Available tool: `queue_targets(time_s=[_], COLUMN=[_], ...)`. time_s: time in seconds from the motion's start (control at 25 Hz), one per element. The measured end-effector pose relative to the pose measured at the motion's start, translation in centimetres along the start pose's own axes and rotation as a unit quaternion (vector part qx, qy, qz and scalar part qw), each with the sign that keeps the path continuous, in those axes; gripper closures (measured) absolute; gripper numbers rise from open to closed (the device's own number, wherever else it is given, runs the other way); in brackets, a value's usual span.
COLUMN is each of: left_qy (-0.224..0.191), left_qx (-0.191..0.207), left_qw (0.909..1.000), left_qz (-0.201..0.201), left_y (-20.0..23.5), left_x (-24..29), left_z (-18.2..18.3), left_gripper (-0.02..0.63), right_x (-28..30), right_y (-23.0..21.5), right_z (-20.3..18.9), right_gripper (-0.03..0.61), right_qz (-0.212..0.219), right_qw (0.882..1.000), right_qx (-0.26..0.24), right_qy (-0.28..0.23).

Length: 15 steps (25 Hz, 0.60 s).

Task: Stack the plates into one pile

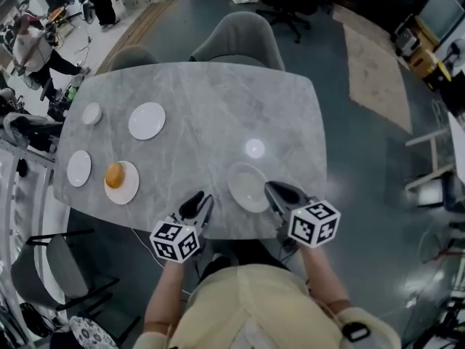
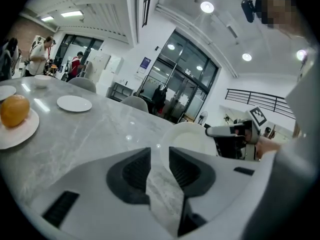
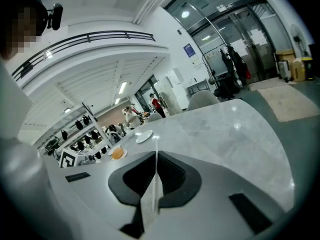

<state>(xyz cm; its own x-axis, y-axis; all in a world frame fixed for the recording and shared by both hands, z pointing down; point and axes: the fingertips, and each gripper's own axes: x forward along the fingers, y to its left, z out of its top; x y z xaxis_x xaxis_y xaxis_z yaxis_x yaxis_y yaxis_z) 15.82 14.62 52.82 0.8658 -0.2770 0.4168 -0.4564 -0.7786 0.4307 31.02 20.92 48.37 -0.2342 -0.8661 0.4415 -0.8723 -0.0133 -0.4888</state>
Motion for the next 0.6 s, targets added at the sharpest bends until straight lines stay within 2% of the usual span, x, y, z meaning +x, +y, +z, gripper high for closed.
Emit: queue_targets(time_s=[0.2,0.6], left_qy=[-0.024,-0.094], left_qx=[0.003,-0.028], left_qw=[0.9997,0.9935], left_qz=[0.002,0.057], left_y=[-0.5,1.8], left_x=[-1.0,-4.6], left_z=[1.4,3.9], left_gripper=[0.486,0.476], right_x=[0.2,2.6], right_y=[3.4,10.1], right_z=[2.7,5.6], right_gripper=[0.565,0.565], right_qz=[0.059,0.183], right_qw=[0.998,0.982], right_qx=[-0.017,-0.045], right_qy=[-0.012,-0.016])
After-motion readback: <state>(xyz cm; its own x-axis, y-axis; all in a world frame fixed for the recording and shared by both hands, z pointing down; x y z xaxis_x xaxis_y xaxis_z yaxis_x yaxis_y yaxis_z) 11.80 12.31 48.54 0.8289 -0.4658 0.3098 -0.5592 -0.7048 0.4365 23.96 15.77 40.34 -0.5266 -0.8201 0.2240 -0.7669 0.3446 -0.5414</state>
